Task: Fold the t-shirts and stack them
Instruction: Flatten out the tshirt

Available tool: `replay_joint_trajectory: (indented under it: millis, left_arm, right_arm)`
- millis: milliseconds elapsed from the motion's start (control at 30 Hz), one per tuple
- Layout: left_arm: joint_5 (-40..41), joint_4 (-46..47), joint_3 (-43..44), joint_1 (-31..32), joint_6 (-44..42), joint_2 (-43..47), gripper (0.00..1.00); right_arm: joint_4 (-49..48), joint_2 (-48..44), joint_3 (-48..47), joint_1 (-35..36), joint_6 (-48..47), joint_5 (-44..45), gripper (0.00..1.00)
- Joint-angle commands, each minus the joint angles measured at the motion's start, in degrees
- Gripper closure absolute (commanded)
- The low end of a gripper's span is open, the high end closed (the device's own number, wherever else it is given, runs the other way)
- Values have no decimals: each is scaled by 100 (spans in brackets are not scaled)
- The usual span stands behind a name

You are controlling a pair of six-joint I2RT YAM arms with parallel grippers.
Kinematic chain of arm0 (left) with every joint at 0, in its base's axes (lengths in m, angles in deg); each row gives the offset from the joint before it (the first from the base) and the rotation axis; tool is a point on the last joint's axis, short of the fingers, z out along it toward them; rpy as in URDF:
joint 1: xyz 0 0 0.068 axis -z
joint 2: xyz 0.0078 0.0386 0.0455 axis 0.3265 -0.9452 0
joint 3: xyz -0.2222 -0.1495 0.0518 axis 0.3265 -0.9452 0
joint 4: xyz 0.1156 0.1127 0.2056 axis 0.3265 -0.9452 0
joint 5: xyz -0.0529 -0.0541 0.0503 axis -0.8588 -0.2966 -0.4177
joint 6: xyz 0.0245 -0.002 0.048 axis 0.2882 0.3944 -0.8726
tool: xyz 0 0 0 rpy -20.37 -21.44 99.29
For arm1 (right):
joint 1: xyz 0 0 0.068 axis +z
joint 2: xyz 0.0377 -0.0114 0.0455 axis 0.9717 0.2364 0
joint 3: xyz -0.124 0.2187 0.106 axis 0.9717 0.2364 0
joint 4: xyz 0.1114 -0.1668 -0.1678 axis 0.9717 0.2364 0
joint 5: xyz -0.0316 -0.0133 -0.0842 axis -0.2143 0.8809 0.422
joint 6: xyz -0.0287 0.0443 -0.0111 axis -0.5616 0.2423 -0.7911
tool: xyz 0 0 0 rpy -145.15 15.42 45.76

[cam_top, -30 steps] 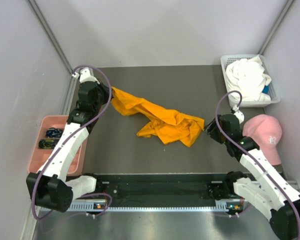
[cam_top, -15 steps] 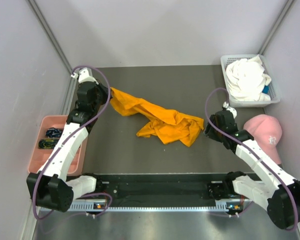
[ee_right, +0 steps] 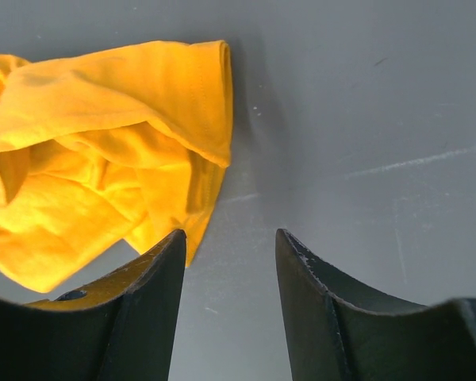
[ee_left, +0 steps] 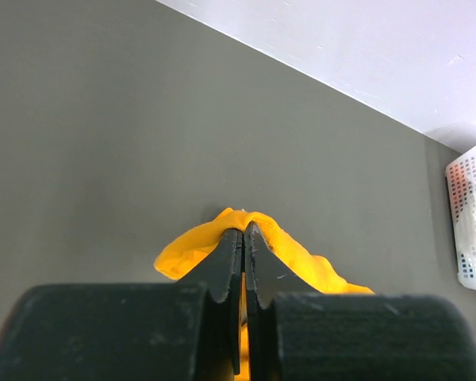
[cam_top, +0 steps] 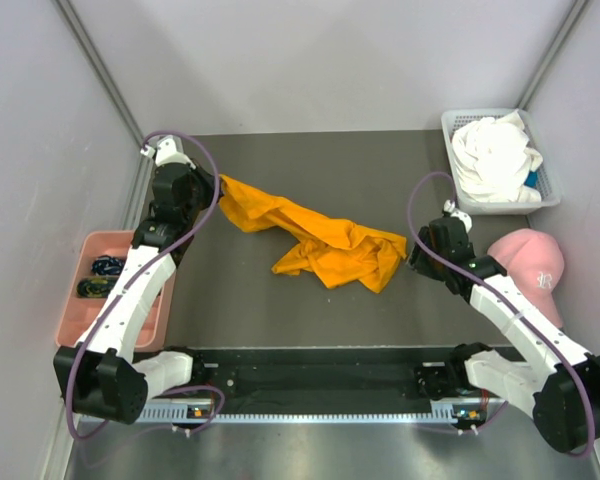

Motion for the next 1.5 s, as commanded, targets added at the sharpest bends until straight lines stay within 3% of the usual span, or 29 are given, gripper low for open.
replay_joint_trajectory:
  millis: [0, 300, 800, 1133, 1467]
  left_arm:
    - [0, 253, -27, -57, -28, 118, 100]
    - [-9, 253, -123, -92, -28, 162, 100]
    - [-79, 270, -176, -136, -19, 162, 100]
    - [-132, 262, -141, -171, -28, 118, 100]
    - [-185, 165, -62, -198, -54, 91, 100]
  right_arm:
    - [-525, -41, -37, -30, 522, -252, 52]
    - [-896, 81, 69, -30, 884, -552, 54]
    - [-579, 1040, -353, -30, -1023, 555, 57]
    - [-878, 1496, -854, -30, -2025, -50, 54]
    - [-773, 2112, -1205, -30, -2421, -385, 54]
